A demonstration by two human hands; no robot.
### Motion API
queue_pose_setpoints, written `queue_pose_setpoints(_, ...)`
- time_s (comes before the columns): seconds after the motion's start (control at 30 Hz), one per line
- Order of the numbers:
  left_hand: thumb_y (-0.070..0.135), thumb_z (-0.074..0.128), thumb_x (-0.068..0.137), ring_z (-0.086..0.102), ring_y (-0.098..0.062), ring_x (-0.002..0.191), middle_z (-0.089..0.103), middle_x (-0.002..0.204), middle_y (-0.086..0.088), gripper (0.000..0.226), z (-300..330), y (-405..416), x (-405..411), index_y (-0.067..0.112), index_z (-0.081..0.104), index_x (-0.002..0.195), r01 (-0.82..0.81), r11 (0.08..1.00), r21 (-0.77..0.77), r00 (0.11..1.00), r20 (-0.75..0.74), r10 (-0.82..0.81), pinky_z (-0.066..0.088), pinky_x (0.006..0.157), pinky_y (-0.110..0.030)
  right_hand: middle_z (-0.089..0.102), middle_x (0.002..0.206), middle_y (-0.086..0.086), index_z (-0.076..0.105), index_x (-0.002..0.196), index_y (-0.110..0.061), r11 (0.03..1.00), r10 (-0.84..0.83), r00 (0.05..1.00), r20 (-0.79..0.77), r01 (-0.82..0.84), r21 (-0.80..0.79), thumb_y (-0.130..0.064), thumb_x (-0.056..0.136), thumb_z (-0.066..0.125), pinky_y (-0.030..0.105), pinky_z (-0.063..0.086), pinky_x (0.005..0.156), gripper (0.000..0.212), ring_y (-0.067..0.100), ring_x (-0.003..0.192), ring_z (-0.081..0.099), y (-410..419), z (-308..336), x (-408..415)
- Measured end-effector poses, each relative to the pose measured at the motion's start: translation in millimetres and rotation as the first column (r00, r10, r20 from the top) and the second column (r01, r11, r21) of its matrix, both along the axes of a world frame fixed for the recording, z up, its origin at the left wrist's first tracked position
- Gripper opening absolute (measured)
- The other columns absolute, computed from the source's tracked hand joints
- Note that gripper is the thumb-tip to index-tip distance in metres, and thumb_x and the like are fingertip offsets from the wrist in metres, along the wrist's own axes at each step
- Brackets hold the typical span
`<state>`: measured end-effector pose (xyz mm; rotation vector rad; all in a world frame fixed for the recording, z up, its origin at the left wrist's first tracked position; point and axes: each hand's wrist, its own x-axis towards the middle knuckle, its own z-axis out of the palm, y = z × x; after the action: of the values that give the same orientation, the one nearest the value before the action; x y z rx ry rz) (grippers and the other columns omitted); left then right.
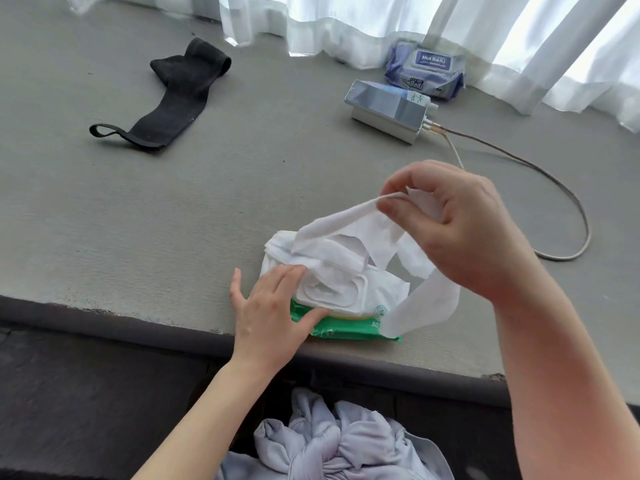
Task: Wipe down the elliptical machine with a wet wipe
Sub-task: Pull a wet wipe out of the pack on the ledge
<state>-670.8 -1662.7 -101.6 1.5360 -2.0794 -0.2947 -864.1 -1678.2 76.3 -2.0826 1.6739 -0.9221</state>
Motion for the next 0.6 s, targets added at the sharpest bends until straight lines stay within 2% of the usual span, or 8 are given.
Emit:
queue_pose_setpoints(0.07,0.056,0.058,0.078,0.059,-0.011,0.101,0.066,0.107,0.005,0.052,8,-2,-1,0.019,0.057,0.114,-0.034,0.998,-0.053,0.984,-0.177,0.024,0.036,0.102,-0.051,0.061,0.074,-0.016,0.061,0.084,-0.031,1.0,0.013,1.0,0.021,-0.013,0.027,-0.029,0.086,0.061,0.008,0.035,0.067,0.003,-0.001,0.074,0.055,2,-3,-2)
queue_pose_setpoints(0.13,0.049,0.059,0.08,0.051,-0.005,0.086,0.059,0.093,0.01,0.042,19,-7,0,0.015,0.059,0.104,-0.065,0.996,-0.062,0.939,-0.342,0.04,0.042,0.083,-0.039,0.058,0.069,-0.023,0.061,0.083,-0.031,0.999,0.0,0.999,0.048,-0.003,0.046,-0.028,0.087,0.062,0.006,0.034,0.065,0.005,-0.005,0.07,0.054,3,-3,-5)
queue_pose_setpoints(0.23,0.035,0.055,0.081,0.044,0.001,0.081,0.052,0.09,0.012,0.029,23,-15,4,0.012,0.062,0.097,-0.062,0.994,-0.09,0.922,-0.388,0.023,0.047,0.072,-0.037,0.059,0.07,-0.021,0.062,0.083,-0.029,0.998,-0.05,0.996,0.075,0.047,0.045,-0.032,0.086,0.061,0.008,0.036,0.061,0.004,-0.002,0.065,0.053,4,-2,-9)
queue_pose_setpoints(0.3,0.029,0.051,0.081,0.05,-0.007,0.09,0.059,0.097,0.004,0.029,19,-22,7,0.014,0.061,0.104,-0.018,0.996,-0.088,0.935,-0.355,-0.014,0.051,0.076,-0.039,0.06,0.072,-0.016,0.061,0.082,-0.029,0.996,-0.088,0.992,0.089,0.085,0.037,-0.034,0.085,0.06,0.009,0.037,0.059,0.007,0.0,0.063,0.052,4,-1,-12)
queue_pose_setpoints(0.43,0.027,0.05,0.082,0.056,-0.018,0.107,0.064,0.116,-0.002,0.036,16,-38,9,0.024,0.058,0.117,0.099,0.992,-0.081,0.973,-0.201,-0.113,0.046,0.087,-0.038,0.058,0.068,-0.016,0.058,0.075,-0.028,0.987,-0.162,0.981,0.104,0.16,0.025,-0.038,0.083,0.06,0.01,0.036,0.058,0.012,0.0,0.062,0.049,7,0,-17)
queue_pose_setpoints(0.5,0.027,0.056,0.082,0.059,-0.023,0.113,0.064,0.12,-0.001,0.039,20,-47,6,0.021,0.064,0.12,0.128,0.99,-0.057,0.984,-0.12,-0.134,0.044,0.093,-0.045,0.059,0.072,-0.011,0.058,0.074,-0.027,0.982,-0.189,0.976,0.103,0.187,0.032,-0.04,0.082,0.06,0.011,0.037,0.059,0.015,0.001,0.064,0.05,8,0,-19)
queue_pose_setpoints(0.6,0.024,0.072,0.081,0.055,-0.026,0.124,0.065,0.123,-0.001,0.046,25,-61,2,0.02,0.063,0.126,0.188,0.98,0.064,0.982,0.001,-0.188,0.029,0.109,-0.054,0.061,0.076,-0.013,0.058,0.075,-0.027,0.978,-0.208,0.971,0.115,0.205,0.037,-0.039,0.081,0.062,0.009,0.037,0.06,0.014,-0.002,0.066,0.052,11,0,-21)
